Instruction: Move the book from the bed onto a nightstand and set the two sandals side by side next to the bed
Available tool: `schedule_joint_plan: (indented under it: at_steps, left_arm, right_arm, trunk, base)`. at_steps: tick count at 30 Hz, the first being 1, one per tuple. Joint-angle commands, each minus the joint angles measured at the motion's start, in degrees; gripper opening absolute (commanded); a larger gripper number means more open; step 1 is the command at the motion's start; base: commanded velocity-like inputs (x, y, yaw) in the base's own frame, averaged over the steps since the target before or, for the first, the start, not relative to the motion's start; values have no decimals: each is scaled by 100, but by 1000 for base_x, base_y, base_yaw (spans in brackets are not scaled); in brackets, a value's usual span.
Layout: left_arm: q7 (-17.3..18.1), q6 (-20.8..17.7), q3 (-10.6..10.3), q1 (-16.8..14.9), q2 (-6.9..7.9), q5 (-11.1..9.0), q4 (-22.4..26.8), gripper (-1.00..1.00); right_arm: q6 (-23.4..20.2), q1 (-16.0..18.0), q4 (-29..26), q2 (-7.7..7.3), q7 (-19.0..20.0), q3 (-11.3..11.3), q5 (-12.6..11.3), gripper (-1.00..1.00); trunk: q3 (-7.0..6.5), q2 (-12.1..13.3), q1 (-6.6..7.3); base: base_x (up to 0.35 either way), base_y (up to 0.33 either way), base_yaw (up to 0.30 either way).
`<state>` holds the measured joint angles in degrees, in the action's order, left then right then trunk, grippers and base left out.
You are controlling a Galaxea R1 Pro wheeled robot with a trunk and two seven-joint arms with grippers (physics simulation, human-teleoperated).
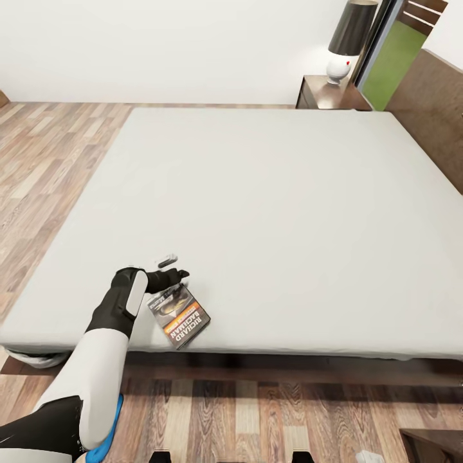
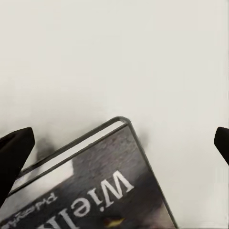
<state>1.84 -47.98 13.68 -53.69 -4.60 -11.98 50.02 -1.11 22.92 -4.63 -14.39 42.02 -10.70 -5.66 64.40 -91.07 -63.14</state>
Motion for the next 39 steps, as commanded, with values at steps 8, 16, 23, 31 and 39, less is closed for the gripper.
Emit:
schedule_joint_plan:
  at_steps: [8, 16, 23, 31, 39]
  left_arm:
    - [-8, -44, 29, -1, -6, 56, -27, 100]
    - [-8, -45, 30, -1, -6, 56, -31, 100]
    - [-8, -44, 33, -1, -6, 56, -35, 100]
    - [-8, -45, 38, -1, -6, 56, -35, 100]
    - [-8, -45, 38, -1, 2, 48, -36, 100]
  right_arm:
    - [-12, 2, 6, -2, 25, 20, -58, 100]
    - [-12, 2, 6, -2, 19, 22, -58, 100]
    - [-12, 2, 6, -2, 25, 24, -58, 100]
    - [-12, 2, 6, -2, 25, 24, -58, 100]
    - [-12, 2, 6, -2, 25, 24, -58, 100]
  trunk:
    - [4, -2, 2]
    - [4, -2, 2]
    - [4, -2, 2]
    - [4, -2, 2]
    - [4, -2, 2]
  base:
    - [-131, 0, 0]
    - [-9, 0, 0]
    - [0, 0, 0]
    - [-9, 0, 0]
    - [-70, 0, 0]
